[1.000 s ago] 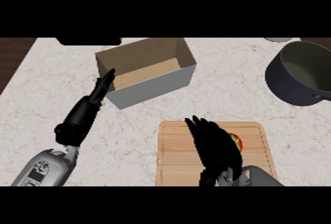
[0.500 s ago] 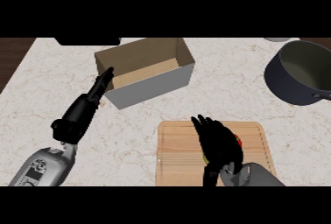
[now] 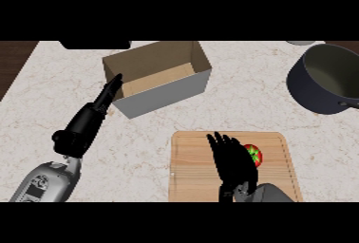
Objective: Pick the pear from the cutting board and place it in the cardboard box
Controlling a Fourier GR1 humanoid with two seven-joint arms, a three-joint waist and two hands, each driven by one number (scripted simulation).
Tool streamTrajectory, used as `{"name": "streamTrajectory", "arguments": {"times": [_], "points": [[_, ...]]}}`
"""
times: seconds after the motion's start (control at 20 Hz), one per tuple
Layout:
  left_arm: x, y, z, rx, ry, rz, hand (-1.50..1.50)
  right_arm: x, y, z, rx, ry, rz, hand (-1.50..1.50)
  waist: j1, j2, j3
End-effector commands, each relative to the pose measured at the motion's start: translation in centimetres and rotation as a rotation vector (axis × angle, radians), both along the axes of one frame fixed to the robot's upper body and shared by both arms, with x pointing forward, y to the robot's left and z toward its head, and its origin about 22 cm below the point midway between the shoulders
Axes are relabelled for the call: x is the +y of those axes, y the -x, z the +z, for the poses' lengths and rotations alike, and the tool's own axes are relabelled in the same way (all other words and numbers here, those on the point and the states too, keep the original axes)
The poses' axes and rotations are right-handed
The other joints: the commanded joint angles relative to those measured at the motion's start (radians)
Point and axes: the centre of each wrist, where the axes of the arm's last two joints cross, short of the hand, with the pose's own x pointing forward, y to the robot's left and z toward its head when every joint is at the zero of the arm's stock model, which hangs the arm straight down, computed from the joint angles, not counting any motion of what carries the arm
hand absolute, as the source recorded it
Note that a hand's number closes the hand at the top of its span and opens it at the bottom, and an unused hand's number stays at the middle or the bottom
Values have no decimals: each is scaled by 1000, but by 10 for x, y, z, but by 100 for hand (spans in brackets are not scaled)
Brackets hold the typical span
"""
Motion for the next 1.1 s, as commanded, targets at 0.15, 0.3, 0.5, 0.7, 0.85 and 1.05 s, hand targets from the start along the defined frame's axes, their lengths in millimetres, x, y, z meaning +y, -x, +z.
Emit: {"name": "streamTrajectory", "arguments": {"times": [0.15,0.3,0.5,0.7,0.85,1.05], "points": [[-6,7,-31,75,6,-23,0,6,-12,4,69,69,-39,-150,-2,8,-5],[-19,0,-14,73,0,-11,0,-1,-11,-20,83,80,-41,-150,-2,8,-5],[-23,5,-30,86,4,-23,0,4,4,-34,97,76,-37,-150,-5,8,-5],[1,-4,-27,92,10,-22,0,-8,-9,-47,80,108,-27,-150,-1,9,-5],[-19,-10,-25,73,4,-15,0,-6,-21,-50,80,151,-46,-150,-1,9,-5],[-15,-2,-22,72,-15,-16,0,3,-2,-42,93,170,-32,-150,-4,7,-5]]}}
